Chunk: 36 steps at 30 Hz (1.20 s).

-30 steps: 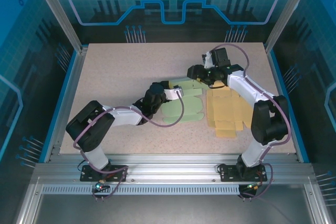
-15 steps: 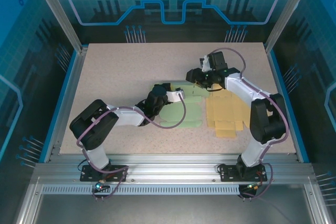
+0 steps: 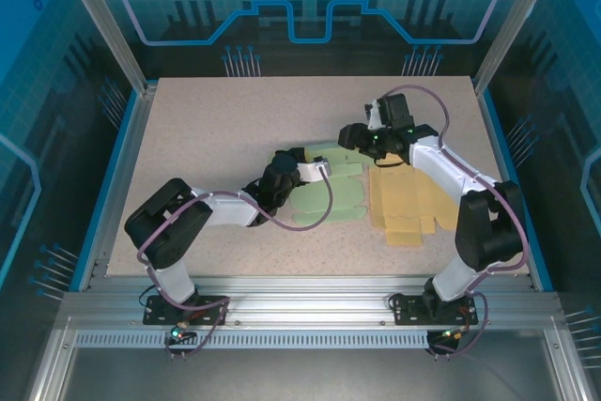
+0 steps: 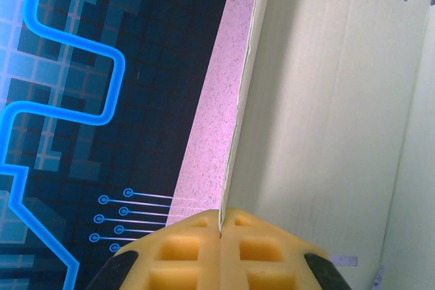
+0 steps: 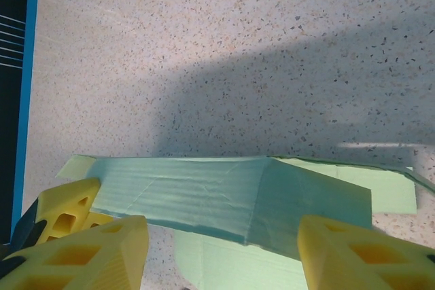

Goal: Fold the paper box

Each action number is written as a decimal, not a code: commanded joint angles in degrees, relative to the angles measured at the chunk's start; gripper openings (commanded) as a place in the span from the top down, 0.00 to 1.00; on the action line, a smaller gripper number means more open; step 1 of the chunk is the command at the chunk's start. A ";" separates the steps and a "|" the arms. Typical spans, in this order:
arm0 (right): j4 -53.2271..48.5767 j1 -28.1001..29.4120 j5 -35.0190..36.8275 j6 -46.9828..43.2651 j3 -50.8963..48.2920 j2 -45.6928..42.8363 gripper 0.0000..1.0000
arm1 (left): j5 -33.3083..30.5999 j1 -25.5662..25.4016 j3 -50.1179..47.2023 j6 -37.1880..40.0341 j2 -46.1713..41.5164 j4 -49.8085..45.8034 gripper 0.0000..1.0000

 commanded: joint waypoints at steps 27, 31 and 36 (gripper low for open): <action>9.20 1.57 -4.56 3.28 -6.52 -1.24 0.45 | -2.50 -0.87 -0.59 1.33 0.93 4.29 1.00; 9.44 0.96 -3.03 1.33 -12.68 -8.67 0.37 | -2.92 -0.83 -1.16 1.24 0.01 4.61 1.00; 8.80 0.13 -0.81 -1.91 -19.64 -17.32 0.36 | -2.42 -0.79 -1.73 -1.02 -3.78 1.74 1.00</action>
